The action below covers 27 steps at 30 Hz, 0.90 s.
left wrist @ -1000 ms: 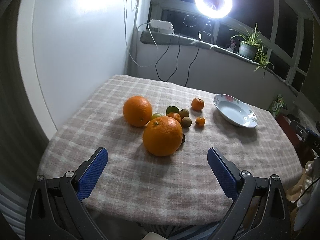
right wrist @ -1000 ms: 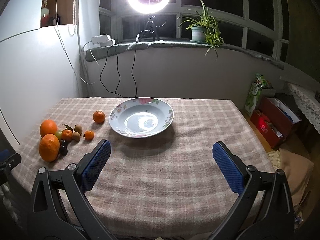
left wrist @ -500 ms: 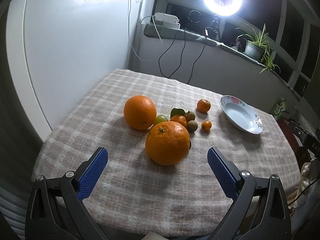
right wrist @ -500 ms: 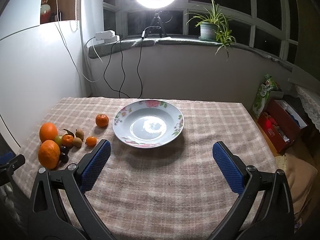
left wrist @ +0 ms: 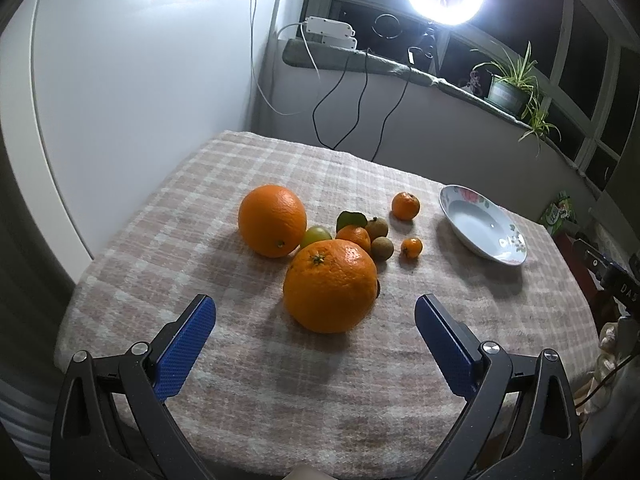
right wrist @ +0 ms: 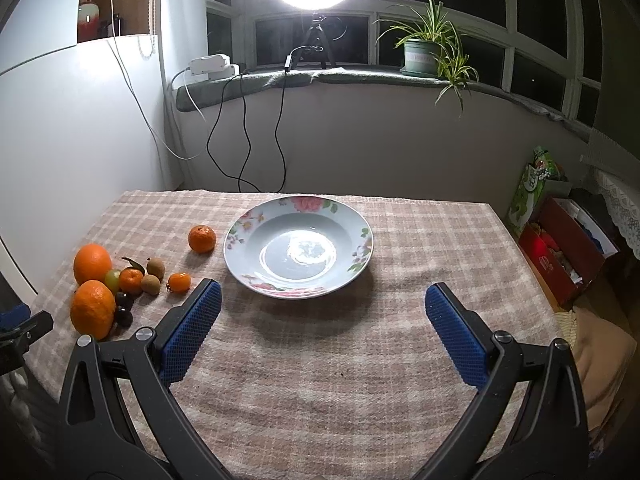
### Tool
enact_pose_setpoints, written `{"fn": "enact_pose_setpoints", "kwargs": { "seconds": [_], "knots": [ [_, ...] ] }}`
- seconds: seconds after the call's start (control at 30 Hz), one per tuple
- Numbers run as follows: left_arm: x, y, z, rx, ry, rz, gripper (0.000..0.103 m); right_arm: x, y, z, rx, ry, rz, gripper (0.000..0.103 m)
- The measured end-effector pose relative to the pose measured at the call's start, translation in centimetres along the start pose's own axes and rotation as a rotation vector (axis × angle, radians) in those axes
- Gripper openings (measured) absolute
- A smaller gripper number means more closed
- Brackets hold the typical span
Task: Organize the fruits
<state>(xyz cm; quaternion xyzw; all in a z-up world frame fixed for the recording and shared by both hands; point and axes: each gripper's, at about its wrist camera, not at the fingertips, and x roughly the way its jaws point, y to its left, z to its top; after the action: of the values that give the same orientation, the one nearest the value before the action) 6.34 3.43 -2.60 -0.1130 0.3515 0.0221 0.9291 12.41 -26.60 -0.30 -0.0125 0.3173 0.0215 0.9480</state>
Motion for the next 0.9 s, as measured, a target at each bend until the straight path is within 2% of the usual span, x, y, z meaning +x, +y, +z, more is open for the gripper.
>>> {"fn": "enact_pose_setpoints", "kwargs": {
  "seconds": [0.9],
  "knots": [
    [1.4,1.9,-0.5,-0.079,0.038,-0.068,0.100,1.0,3.1,0.0,-0.069,0.007,0.065,0.103]
  ]
}}
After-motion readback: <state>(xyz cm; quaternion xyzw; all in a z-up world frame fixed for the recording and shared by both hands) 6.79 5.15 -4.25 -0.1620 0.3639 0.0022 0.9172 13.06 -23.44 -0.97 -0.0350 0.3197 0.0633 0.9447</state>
